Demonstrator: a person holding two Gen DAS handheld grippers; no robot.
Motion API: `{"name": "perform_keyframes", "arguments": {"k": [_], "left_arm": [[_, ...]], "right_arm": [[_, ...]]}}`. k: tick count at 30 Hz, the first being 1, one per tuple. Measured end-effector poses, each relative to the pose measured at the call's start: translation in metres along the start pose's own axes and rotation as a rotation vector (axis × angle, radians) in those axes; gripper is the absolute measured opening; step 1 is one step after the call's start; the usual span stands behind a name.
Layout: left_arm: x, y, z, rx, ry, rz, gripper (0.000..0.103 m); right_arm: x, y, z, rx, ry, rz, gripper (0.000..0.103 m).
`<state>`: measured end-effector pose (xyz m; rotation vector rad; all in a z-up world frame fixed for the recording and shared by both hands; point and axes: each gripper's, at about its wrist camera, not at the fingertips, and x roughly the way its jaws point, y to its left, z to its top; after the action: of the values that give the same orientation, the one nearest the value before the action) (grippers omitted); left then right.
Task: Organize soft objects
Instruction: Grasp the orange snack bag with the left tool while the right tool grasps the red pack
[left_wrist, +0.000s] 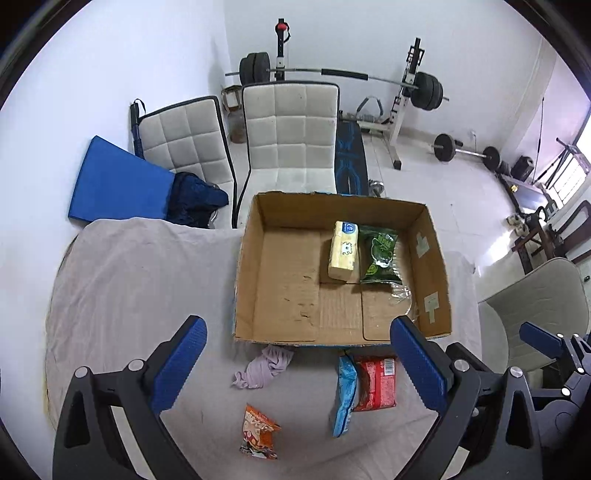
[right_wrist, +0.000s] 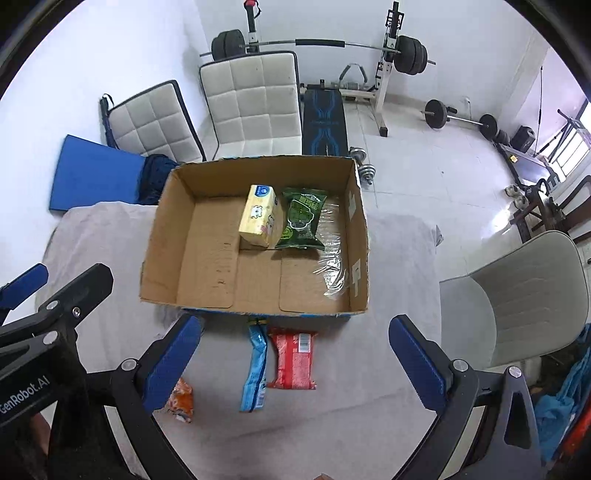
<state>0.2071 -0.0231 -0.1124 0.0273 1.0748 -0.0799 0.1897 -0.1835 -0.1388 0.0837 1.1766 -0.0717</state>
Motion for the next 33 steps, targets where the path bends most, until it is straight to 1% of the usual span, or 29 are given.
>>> {"name": "perform_keyframes", "arguments": {"k": [4,6,8,10,12,14,18,19,23,26,28,29,30,32,33], "left_arm": [[-0.01,0.005,-0.005,-0.014,-0.018,-0.002,0.102],[-0.011,0.008,-0.01,-0.019,-0.01,-0.009,0.102],[-0.01,0.017,-0.02,-0.029,0.008,-0.021,0.102],[-0.005,0.028,-0.032,-0.035,0.028,-0.022,0.102],[0.002,0.041,-0.049,-0.042,0.055,0.003,0.102],[0.016,0.054,-0.069,-0.056,0.103,0.019,0.102],[0.059,0.083,-0.116,-0.108,0.266,0.032,0.102],[0.066,0.087,-0.125,-0.112,0.291,0.036,0.102],[0.103,0.099,-0.16,-0.141,0.401,0.032,0.102],[0.134,0.101,-0.18,-0.145,0.472,0.011,0.102],[0.15,0.1,-0.188,-0.134,0.506,-0.004,0.093],[0.161,0.098,-0.193,-0.124,0.538,-0.005,0.081],[0.171,0.096,-0.198,-0.118,0.563,-0.019,0.073],[0.187,0.094,-0.205,-0.118,0.6,-0.039,0.069],[0.194,0.092,-0.208,-0.118,0.614,-0.053,0.069]], "right_arm": [[-0.01,0.0,-0.009,-0.006,-0.03,-0.015,0.103],[-0.008,-0.001,-0.014,-0.008,-0.025,-0.018,0.103],[0.001,-0.005,-0.021,0.001,0.007,-0.005,0.103],[0.017,-0.01,-0.033,0.003,0.059,0.006,0.103],[0.037,-0.014,-0.046,0.006,0.118,0.011,0.103],[0.063,-0.017,-0.061,0.009,0.193,0.021,0.103],[0.11,-0.021,-0.083,0.025,0.297,0.022,0.103],[0.124,-0.022,-0.087,0.034,0.325,0.026,0.103],[0.17,-0.023,-0.102,0.057,0.399,0.029,0.103],[0.194,-0.022,-0.109,0.058,0.423,0.015,0.103],[0.208,-0.022,-0.113,0.068,0.441,0.019,0.103],[0.213,-0.021,-0.114,0.07,0.446,0.02,0.102],[0.218,-0.021,-0.114,0.077,0.449,0.023,0.101],[0.226,-0.02,-0.114,0.086,0.449,0.02,0.098],[0.232,-0.02,-0.114,0.088,0.453,0.018,0.095]]}}
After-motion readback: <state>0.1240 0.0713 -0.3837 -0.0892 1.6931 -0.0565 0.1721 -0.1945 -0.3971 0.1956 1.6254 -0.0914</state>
